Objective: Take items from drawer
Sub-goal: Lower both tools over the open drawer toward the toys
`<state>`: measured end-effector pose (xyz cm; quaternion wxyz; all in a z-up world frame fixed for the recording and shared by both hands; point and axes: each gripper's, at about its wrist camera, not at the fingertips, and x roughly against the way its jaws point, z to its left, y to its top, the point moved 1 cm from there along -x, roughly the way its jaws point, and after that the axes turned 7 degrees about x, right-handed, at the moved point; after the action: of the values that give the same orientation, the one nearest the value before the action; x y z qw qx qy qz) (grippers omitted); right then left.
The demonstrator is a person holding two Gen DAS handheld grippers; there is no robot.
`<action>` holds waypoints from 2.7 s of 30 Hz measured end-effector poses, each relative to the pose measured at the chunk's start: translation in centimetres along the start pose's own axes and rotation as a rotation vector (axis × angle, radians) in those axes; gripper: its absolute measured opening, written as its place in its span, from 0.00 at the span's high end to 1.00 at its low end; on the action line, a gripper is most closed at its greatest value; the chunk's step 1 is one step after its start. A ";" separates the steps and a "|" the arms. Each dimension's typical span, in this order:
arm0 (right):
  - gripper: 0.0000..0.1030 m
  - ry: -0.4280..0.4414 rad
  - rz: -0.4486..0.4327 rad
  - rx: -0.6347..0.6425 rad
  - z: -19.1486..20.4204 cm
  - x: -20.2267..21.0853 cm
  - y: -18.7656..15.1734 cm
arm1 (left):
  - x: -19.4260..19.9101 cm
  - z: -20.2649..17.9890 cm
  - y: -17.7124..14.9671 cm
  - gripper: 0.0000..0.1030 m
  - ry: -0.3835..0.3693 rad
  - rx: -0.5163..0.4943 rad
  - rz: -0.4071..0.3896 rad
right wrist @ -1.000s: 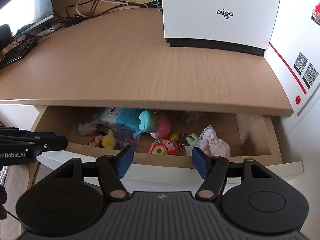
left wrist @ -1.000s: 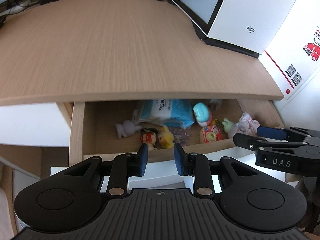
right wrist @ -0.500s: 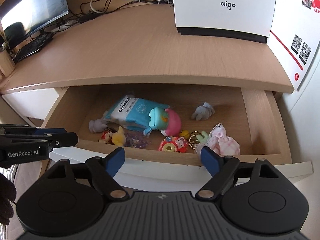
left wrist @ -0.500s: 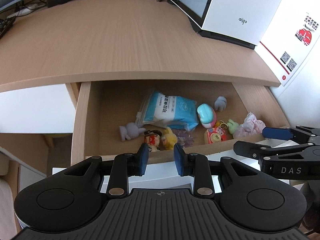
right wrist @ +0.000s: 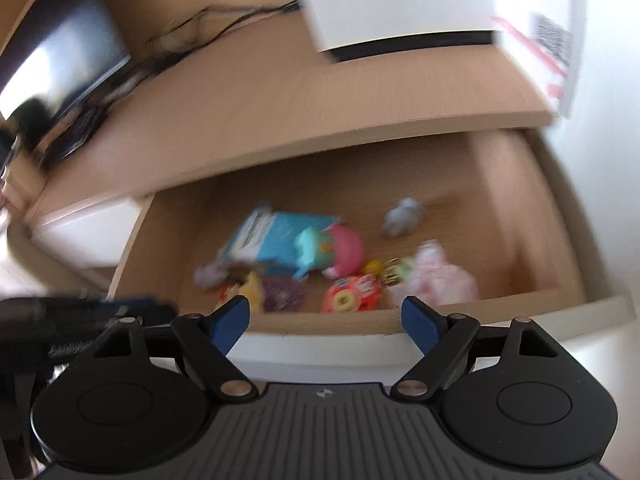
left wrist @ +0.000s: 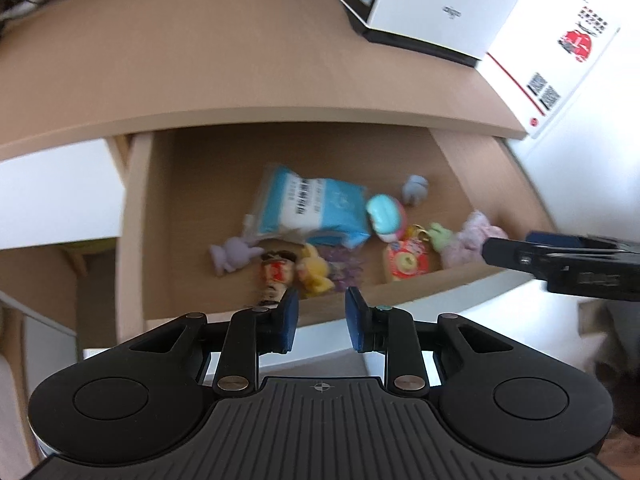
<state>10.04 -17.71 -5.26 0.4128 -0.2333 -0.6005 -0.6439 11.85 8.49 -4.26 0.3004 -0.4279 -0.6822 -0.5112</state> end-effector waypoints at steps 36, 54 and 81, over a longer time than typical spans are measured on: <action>0.00 -0.085 0.153 0.120 1.1 -2.7 0.2 | -0.5 -2.8 -1.1 0.68 -0.133 -0.165 0.104; 0.00 -0.169 -0.113 0.191 1.6 -0.1 7.3 | -1.9 -3.9 1.4 0.62 -0.291 -0.144 0.241; 0.00 -0.004 0.132 0.043 -2.6 -5.1 1.8 | -8.5 -3.6 4.5 0.61 -0.033 -0.339 0.162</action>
<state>14.83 -18.85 -8.78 0.4583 -0.2647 -0.5982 -0.6017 19.57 3.16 -8.41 0.2530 -0.5340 -0.5546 -0.5858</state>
